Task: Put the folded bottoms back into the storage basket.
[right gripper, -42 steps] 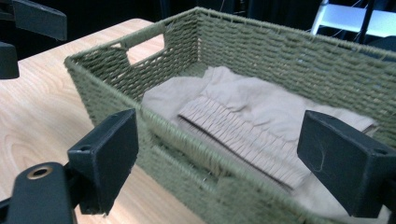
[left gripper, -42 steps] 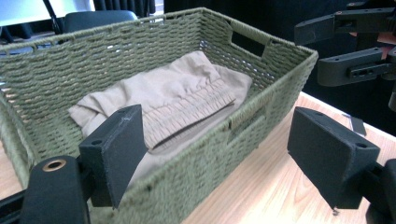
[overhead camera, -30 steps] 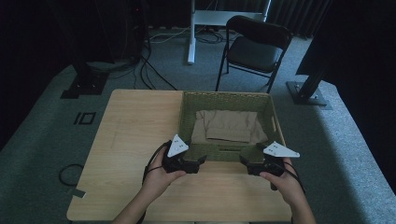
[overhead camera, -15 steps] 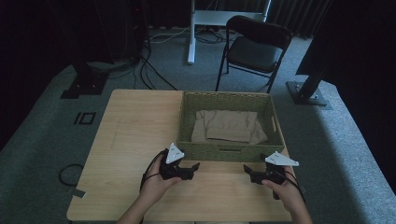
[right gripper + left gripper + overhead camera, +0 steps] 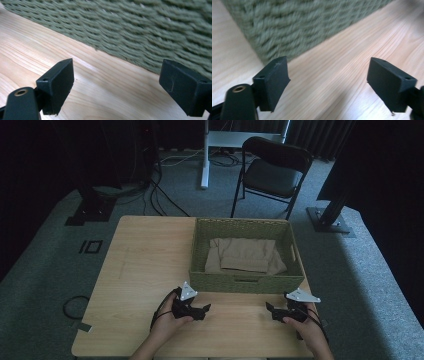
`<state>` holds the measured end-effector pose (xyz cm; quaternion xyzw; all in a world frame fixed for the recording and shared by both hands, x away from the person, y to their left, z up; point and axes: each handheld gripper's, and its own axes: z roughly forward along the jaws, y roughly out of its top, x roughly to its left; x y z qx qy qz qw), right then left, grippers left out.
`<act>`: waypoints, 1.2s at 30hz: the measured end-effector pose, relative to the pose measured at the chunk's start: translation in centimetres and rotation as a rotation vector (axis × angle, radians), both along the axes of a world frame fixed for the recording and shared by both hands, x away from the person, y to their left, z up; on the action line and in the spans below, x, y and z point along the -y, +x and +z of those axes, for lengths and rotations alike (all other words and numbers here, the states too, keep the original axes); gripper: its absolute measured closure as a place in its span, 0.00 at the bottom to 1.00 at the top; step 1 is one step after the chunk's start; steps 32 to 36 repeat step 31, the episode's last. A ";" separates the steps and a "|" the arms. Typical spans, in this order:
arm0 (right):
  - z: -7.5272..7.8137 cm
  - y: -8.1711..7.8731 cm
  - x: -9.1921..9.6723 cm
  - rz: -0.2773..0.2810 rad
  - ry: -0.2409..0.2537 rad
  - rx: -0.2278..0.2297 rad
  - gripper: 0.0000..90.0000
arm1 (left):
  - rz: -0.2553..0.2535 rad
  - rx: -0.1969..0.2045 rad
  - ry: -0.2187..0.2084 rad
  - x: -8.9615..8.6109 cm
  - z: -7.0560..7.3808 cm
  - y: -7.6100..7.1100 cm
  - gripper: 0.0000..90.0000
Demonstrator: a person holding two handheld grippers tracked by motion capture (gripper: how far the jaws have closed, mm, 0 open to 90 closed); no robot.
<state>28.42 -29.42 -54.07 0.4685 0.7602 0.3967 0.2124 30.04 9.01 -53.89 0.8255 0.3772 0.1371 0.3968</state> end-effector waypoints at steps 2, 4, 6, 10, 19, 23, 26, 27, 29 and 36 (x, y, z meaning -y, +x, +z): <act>-0.2 0.0 0.2 -0.011 -0.006 -0.006 0.14 | 0.001 -0.005 0.006 0.0 -0.2 0.0 0.20; -0.3 0.0 0.3 -0.015 -0.009 -0.008 0.14 | 0.008 -0.018 0.015 0.0 -0.4 0.1 0.20; -0.6 -0.1 0.5 -0.025 -0.034 -0.011 0.13 | 0.016 -0.020 0.028 -0.1 -0.5 0.1 0.20; -1.2 0.0 0.8 -0.048 -0.068 -0.027 0.13 | 0.059 -0.036 0.079 -0.4 -1.0 0.3 0.20; -1.6 0.0 0.9 -0.106 -0.087 -0.094 0.13 | 0.114 -0.001 0.115 -0.7 -1.3 0.3 0.17; -1.6 0.0 0.9 -0.110 -0.085 -0.094 0.13 | 0.130 -0.002 0.116 -0.6 -1.3 0.2 0.17; -1.6 0.0 0.9 -0.110 -0.085 -0.094 0.13 | 0.174 -0.006 0.115 -0.1 -1.4 -0.1 0.16; -1.6 0.0 0.9 -0.110 -0.085 -0.094 0.13 | 0.179 -0.008 0.117 0.0 -1.4 -0.2 0.15; -1.6 0.0 0.9 -0.110 -0.085 -0.094 0.13 | 0.169 -0.010 0.119 0.1 -1.4 -0.2 0.11; -1.6 0.0 0.9 -0.110 -0.086 -0.094 0.13 | 0.154 -0.017 0.123 0.3 -1.4 -0.3 0.09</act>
